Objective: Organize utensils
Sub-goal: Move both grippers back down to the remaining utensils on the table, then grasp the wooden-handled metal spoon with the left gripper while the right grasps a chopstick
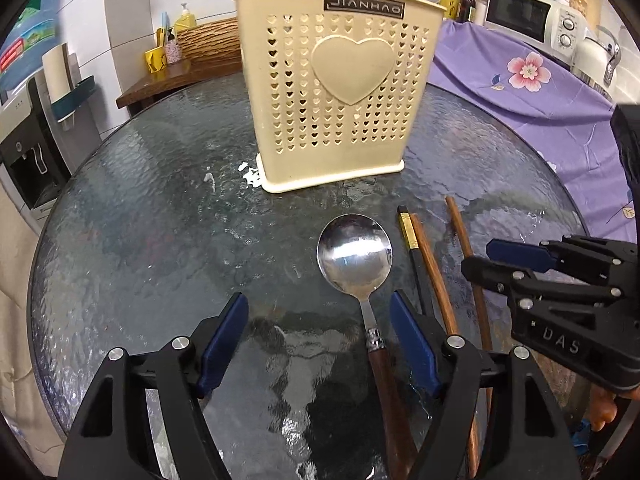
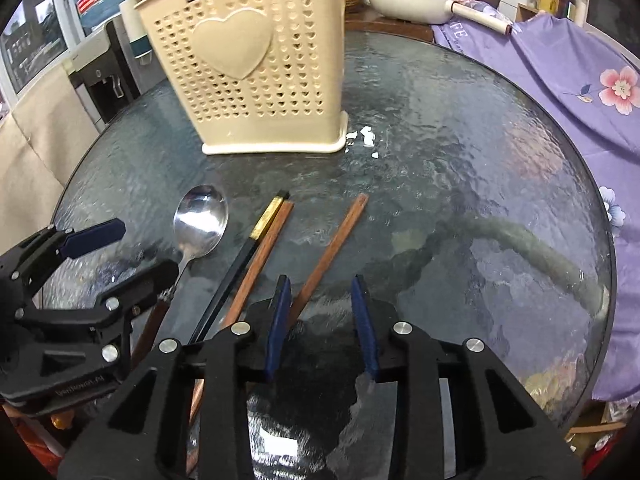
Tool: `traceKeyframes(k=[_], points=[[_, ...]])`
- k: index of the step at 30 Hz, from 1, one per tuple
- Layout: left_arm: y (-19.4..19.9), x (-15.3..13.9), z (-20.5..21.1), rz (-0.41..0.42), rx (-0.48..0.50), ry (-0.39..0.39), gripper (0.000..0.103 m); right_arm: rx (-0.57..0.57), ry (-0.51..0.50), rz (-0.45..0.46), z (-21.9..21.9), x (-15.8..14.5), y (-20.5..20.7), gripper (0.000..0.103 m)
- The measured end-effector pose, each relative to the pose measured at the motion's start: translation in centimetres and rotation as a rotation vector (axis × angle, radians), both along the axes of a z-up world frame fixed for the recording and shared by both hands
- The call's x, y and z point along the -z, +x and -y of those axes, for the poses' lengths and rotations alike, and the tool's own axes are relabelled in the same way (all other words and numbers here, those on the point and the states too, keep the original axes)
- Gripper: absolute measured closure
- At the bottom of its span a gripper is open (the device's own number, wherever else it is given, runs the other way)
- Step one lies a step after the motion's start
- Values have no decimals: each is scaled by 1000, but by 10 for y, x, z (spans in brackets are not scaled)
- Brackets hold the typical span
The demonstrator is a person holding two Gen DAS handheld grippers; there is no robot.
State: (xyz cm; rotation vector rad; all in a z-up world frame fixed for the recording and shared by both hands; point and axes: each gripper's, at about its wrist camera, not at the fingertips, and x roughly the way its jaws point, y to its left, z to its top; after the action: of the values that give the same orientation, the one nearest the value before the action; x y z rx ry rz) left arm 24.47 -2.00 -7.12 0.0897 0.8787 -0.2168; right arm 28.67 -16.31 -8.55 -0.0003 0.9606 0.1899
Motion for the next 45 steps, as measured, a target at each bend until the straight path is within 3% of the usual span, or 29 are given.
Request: traceKeyframes(k=[15,34,41,45], points=[[9,6,4,-17,-5,1,33,-5,-53,11,-25,-3,39,90],[27,9,23,-28,-11,43,33,-51,-59,-3,-24,-4,54,91],[34,6,27,-35,-19,41,45,-46,-56,-7,-23,-4,58,91],[34,5,29,-32,-20,38,57,-37,-43,-10,-21,-4,60,91]])
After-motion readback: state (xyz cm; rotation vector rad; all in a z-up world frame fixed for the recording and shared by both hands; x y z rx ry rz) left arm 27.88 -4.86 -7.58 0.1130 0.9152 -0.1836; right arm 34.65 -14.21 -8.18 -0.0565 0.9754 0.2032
